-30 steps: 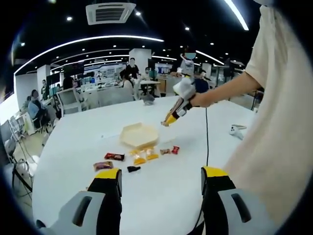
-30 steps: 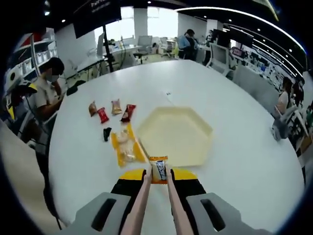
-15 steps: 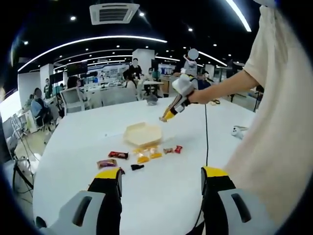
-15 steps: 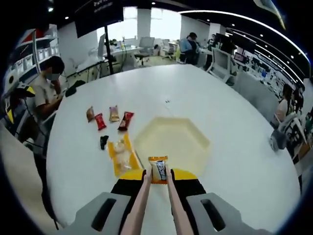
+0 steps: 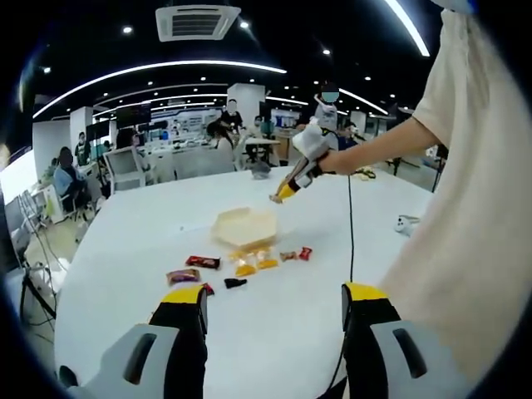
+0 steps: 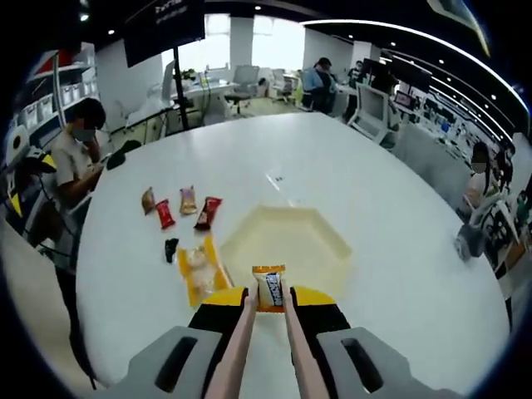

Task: Place the target food into the container with the food tongs after gripping and lifting it, then release it inside without dropping or visibly crushing the food.

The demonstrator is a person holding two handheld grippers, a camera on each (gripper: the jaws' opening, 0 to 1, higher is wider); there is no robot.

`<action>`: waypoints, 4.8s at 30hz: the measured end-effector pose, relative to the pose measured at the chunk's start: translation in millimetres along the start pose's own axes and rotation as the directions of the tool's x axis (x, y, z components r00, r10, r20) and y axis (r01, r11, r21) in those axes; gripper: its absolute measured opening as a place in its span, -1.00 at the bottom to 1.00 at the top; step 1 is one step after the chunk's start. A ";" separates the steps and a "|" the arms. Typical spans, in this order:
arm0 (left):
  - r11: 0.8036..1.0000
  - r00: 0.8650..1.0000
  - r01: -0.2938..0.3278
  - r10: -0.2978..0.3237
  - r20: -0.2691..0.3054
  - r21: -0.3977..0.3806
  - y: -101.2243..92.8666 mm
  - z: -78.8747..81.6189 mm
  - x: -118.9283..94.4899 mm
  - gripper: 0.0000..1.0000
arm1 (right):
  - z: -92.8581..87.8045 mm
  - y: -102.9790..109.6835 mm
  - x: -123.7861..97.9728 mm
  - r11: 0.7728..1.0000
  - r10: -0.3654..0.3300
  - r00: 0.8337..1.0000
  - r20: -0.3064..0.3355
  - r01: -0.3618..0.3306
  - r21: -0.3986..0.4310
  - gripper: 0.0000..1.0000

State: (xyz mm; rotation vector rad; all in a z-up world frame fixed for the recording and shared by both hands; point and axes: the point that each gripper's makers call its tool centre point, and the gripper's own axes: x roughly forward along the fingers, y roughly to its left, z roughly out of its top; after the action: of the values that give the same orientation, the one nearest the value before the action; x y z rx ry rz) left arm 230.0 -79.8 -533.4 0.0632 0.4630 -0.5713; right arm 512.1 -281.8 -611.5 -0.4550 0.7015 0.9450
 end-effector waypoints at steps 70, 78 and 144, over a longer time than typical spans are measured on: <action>0.999 1.000 -0.021 0.021 -0.018 -0.030 15.6 -14.8 0.8 0.28 | 52.7 -19.4 28.5 0.999 0.009 0.998 0.066 -0.012 0.046 -0.61; 0.999 0.999 -0.029 0.028 -0.020 -0.039 15.9 -17.6 -1.5 0.28 | 56.6 -17.1 29.2 0.999 0.020 0.998 0.067 -0.023 0.043 -0.61; 0.999 0.999 -0.018 0.016 -0.028 -0.043 15.1 -19.2 3.3 0.27 | 63.5 -18.7 33.2 0.999 0.027 0.997 0.068 -0.029 0.025 -0.59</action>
State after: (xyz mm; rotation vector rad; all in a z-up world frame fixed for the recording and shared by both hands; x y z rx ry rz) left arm 232.7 -65.2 -553.1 0.0342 0.5011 -0.5442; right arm 562.8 -232.2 -590.3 -0.3897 0.6592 0.9723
